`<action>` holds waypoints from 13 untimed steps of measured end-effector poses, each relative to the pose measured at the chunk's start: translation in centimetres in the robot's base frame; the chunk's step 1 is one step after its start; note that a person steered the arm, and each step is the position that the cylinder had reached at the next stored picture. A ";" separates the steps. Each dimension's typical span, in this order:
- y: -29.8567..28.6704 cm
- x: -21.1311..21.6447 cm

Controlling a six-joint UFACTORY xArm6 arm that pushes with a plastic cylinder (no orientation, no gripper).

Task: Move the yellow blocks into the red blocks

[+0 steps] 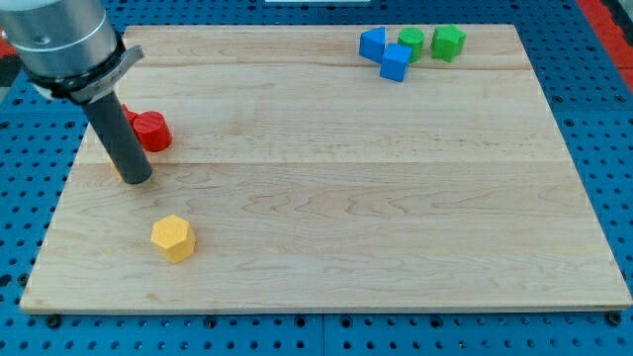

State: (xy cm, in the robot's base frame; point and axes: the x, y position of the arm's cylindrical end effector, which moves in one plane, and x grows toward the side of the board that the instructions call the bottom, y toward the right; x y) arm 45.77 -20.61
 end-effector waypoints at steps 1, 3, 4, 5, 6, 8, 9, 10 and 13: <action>0.0 1.2; -2.4 0.5; -2.3 -1.4; 1.5 0.9; 11.5 2.9; 5.3 10.9; 2.4 9.3; -0.7 8.3; 0.9 3.7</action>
State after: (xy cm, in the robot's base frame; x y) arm 49.49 -19.75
